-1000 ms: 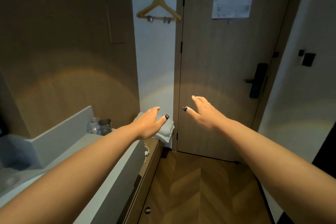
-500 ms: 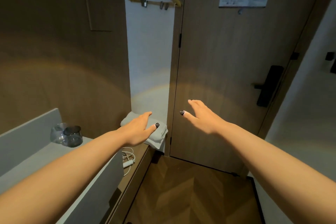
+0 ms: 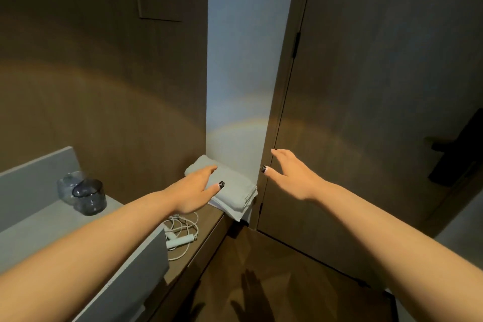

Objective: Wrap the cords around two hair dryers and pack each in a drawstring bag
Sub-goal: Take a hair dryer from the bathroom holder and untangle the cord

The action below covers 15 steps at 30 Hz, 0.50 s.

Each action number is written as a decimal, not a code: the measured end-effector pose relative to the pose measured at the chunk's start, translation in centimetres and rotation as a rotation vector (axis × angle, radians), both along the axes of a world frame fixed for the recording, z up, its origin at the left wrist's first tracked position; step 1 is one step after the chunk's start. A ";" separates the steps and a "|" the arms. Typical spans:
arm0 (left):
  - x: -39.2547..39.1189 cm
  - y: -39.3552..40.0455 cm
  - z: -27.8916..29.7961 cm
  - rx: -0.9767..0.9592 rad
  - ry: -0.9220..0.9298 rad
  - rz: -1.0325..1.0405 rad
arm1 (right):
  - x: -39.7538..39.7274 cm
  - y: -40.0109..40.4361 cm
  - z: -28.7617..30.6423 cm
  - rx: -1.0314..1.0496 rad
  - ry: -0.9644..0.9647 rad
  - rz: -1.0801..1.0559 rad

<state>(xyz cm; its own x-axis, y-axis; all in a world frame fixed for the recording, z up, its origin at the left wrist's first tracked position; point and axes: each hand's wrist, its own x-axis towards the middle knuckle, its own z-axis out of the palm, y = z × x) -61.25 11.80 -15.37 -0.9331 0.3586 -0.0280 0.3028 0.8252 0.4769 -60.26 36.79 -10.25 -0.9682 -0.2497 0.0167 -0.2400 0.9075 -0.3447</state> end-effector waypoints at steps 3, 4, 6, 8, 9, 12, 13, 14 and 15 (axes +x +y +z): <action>-3.1 -0.8 -1.7 -0.019 -0.037 0.016 | -3.4 -1.0 -2.2 -0.006 -0.042 0.035; -4.1 -1.2 -2.4 -0.031 -0.057 0.018 | -4.5 -1.4 -3.0 -0.004 -0.060 0.050; -6.3 -1.9 -3.8 -0.064 -0.095 0.030 | -6.9 -2.3 -4.5 0.012 -0.103 0.092; -8.7 -2.9 -5.3 -0.091 -0.133 0.044 | -9.6 -3.1 -5.8 0.041 -0.149 0.134; -9.8 -3.4 -5.9 -0.095 -0.156 0.052 | -11.0 -3.5 -6.3 0.053 -0.167 0.148; -13.6 -5.0 -8.1 -0.085 -0.211 0.085 | -15.3 -4.5 -7.7 0.062 -0.209 0.168; -14.7 -5.5 -8.7 -0.084 -0.231 0.099 | -16.6 -4.8 -8.2 0.062 -0.219 0.170; -15.9 -5.9 -9.4 -0.078 -0.245 0.110 | -17.9 -5.1 -8.8 0.059 -0.231 0.170; -16.9 -6.3 -9.9 -0.070 -0.267 0.127 | -19.1 -5.4 -9.4 0.053 -0.241 0.171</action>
